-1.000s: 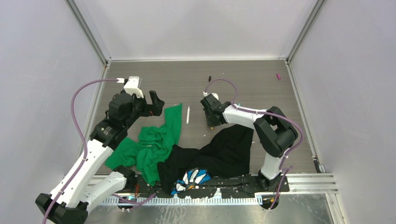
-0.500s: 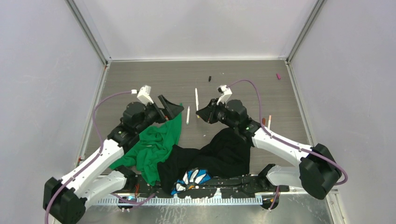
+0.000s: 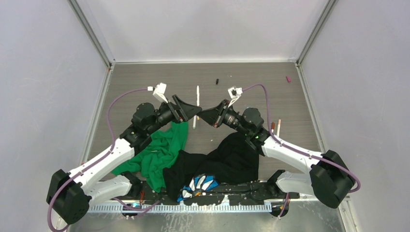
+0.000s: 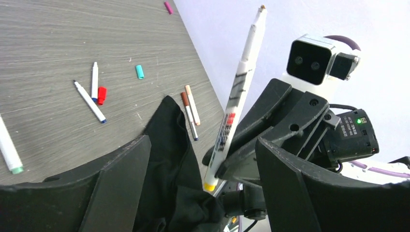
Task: Insert the pens into the pen caps
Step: Pick up the pen from the center of the board.
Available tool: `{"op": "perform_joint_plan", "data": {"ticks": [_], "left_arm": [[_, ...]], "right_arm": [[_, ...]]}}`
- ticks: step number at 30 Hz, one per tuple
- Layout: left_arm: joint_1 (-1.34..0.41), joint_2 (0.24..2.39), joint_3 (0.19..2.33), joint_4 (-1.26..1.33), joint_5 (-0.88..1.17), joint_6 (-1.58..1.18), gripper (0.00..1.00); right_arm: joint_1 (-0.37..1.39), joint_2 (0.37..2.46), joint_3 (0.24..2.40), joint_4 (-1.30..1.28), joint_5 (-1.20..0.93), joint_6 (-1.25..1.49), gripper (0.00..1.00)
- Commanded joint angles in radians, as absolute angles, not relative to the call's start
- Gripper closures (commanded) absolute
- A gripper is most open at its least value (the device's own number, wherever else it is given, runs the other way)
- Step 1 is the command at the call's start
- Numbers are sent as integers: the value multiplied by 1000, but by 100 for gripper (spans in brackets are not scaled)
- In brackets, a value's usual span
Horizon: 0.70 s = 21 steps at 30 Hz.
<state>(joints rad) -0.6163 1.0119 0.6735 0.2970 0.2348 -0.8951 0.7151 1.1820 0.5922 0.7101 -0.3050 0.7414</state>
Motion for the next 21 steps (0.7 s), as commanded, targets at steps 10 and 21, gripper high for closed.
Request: {"op": "perform_joint_plan", "data": {"ticks": [10,21], "left_arm": [[-628,1037,751,375,257,-902,69],[-584,1002,890,51,303,-707,100]], "right_arm": [[742,1153,609,807,-351,756,99],[736,1110,757,357,-154,589,50]]}}
